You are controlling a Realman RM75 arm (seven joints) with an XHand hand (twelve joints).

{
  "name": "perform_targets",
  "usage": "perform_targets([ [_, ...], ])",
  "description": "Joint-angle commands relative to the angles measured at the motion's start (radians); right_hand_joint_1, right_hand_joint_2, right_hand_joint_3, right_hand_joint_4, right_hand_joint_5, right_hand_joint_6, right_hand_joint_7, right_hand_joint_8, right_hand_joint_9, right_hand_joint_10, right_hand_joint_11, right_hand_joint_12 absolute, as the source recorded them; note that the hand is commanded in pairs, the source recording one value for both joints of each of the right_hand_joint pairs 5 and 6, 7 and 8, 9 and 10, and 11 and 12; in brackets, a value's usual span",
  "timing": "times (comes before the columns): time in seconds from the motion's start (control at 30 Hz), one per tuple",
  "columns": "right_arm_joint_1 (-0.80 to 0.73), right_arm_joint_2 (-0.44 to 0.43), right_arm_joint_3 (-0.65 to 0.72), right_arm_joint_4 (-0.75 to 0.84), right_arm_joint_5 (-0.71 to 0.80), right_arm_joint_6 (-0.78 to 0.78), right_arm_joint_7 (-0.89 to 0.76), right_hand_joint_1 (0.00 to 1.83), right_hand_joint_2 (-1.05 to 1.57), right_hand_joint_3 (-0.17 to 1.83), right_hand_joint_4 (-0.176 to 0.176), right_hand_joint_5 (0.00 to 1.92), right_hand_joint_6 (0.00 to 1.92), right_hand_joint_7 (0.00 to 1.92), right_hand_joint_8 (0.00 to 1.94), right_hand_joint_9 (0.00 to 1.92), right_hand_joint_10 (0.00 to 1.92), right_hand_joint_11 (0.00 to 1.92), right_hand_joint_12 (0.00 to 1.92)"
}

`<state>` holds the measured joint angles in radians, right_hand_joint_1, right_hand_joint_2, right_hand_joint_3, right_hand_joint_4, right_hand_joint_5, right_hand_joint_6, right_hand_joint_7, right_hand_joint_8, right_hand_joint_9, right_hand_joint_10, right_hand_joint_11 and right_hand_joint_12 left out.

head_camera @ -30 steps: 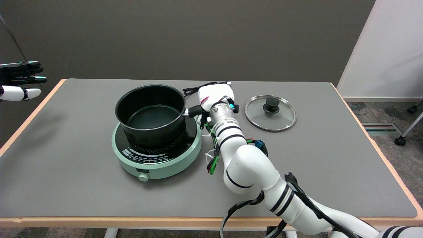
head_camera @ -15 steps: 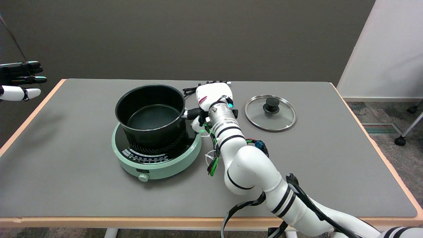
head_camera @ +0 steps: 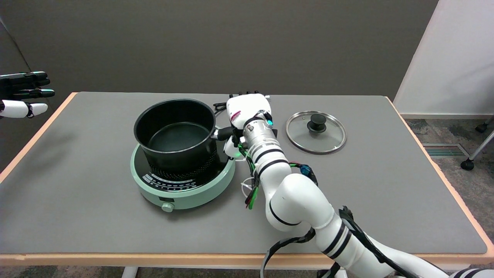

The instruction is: Place the soup pot onto the induction stove.

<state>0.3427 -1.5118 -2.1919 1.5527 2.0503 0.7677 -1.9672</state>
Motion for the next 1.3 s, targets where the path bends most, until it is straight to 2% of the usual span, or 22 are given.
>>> perform_targets([
  [0.03,-0.038,0.057,-0.001,0.119,-0.018,-0.051,0.001,1.09,-0.03,1.83,-0.176,0.71,0.71,0.71,0.71,0.71,0.71,0.71,0.71],
  [0.1,-0.039,0.065,0.0,0.139,-0.018,-0.053,0.005,1.24,-0.28,1.83,-0.155,0.37,0.37,0.37,0.37,0.37,0.37,0.37,0.37],
  [0.23,-0.04,0.082,0.012,0.196,-0.004,-0.054,0.007,1.31,-0.45,1.82,-0.138,0.3,0.3,0.3,0.3,0.3,0.3,0.3,0.3],
  [0.33,-0.03,0.111,0.018,0.224,0.025,-0.056,0.007,1.33,-0.61,1.68,-0.11,0.23,0.23,0.23,0.23,0.23,0.23,0.23,0.23],
  [0.57,-0.017,0.166,0.048,0.255,0.121,-0.066,0.007,1.34,-0.68,1.61,-0.087,0.18,0.18,0.18,0.18,0.18,0.18,0.18,0.18],
  [0.67,-0.014,0.184,0.083,0.282,0.154,-0.105,0.007,1.34,-0.78,1.52,-0.063,0.13,0.13,0.13,0.13,0.13,0.13,0.13,0.13],
  [0.9,-0.005,0.212,0.219,0.305,0.24,-0.252,0.007,1.32,-0.84,1.43,-0.05,0.08,0.08,0.08,0.08,0.08,0.08,0.08,0.08],
  [1.1,0.033,0.206,0.288,0.309,0.312,-0.269,0.007,1.27,-0.84,1.42,-0.042,0.05,0.05,0.05,0.05,0.05,0.05,0.05,0.05],
  [1.3,0.07,0.242,0.378,0.304,0.315,-0.286,0.007,1.24,-0.81,1.41,-0.025,0.04,0.04,0.04,0.04,0.04,0.04,0.04,0.04],
])
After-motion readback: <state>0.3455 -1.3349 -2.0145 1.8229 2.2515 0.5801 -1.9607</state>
